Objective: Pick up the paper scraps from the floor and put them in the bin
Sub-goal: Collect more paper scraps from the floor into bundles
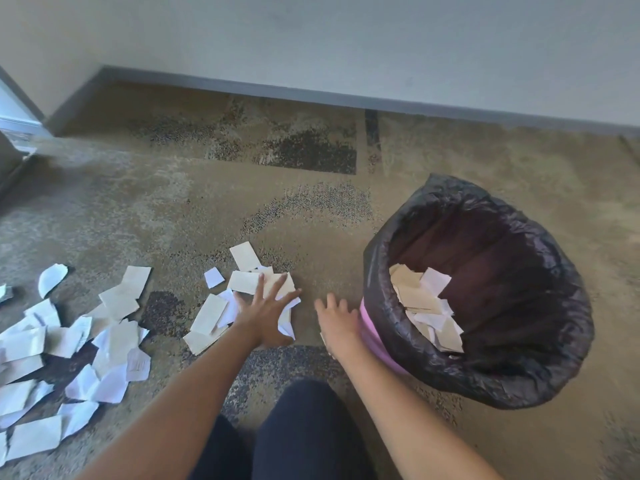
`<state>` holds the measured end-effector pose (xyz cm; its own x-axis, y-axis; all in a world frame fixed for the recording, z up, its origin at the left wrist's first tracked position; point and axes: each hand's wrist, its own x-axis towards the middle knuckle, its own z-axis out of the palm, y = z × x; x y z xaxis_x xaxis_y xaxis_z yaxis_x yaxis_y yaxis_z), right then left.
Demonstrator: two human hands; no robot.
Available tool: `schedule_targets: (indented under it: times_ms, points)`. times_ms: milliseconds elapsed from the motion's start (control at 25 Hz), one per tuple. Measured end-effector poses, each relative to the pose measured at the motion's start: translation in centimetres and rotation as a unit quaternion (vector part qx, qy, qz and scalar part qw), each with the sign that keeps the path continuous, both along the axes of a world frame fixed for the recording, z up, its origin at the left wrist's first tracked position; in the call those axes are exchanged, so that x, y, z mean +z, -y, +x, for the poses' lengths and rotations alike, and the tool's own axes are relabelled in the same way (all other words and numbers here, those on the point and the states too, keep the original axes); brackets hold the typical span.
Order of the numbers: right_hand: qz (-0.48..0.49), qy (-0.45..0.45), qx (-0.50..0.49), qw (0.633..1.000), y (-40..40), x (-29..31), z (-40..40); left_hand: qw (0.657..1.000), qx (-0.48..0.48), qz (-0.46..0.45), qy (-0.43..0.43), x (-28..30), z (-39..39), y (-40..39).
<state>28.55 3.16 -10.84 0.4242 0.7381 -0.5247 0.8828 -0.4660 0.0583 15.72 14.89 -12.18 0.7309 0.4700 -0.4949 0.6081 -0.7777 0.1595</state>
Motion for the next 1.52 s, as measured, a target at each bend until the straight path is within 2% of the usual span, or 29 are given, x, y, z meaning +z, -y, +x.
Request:
schedule_targets:
  times_ms: [160,320,440,560,680,800,840,920,1000,1080,1160,1240,1400,1520]
  points:
    - [-0.027,0.053,0.001,0.998,-1.0,-0.7,0.3,0.998,0.001,-0.066,-0.018,-2.2,0.8,-0.6]
    - [-0.073,0.086,0.038,0.993,-1.8,-0.4,0.9,0.997,0.007,-0.061,-0.043,-2.1,0.4,-0.6]
    - [-0.065,0.047,0.003,0.997,-1.9,-0.6,0.7,0.998,-0.018,-0.027,-0.047,-1.1,0.7,-0.4]
    - [0.026,-0.022,-0.086,0.996,-2.1,-0.4,0.9,0.998,-0.033,0.021,-0.049,-1.4,0.4,-0.3]
    - [0.178,-0.115,-0.213,0.954,-2.7,-0.6,1.5,0.995,-0.048,0.081,-0.042,-1.5,0.1,0.4]
    - [0.269,-0.199,-0.298,0.894,-3.9,-0.9,2.3,0.995,-0.044,0.093,-0.019,-0.4,0.4,0.3]
    - [0.292,-0.228,-0.326,0.870,-4.3,-1.0,2.6,0.996,-0.027,0.088,0.009,0.0,0.4,0.0]
    - [0.324,-0.282,-0.384,0.817,-5.4,-1.3,2.9,0.990,0.057,0.053,0.119,1.1,-0.2,-0.8]
    - [0.328,-0.340,-0.414,0.778,-6.7,-1.6,2.7,0.949,0.183,-0.001,0.258,2.5,-1.5,-1.5]
    - [0.312,-0.366,-0.415,0.773,-8.3,-2.2,1.8,0.879,0.292,-0.040,0.376,3.9,-3.1,-2.3]
    - [0.300,-0.391,-0.411,0.767,-10.1,-2.6,0.5,0.811,0.371,-0.067,0.447,5.2,-4.7,-3.4]
    - [0.298,-0.410,-0.385,0.771,-11.8,-2.7,-1.1,0.752,0.454,-0.072,0.473,5.6,-6.5,-4.9]
    - [0.240,-0.295,-0.135,0.915,-15.3,-3.0,-2.3,0.652,0.560,-0.101,0.502,4.7,-10.2,-7.1]
    - [0.175,-0.234,-0.076,0.954,-16.6,-3.0,-2.7,0.595,0.593,-0.162,0.518,3.8,-11.8,-7.6]
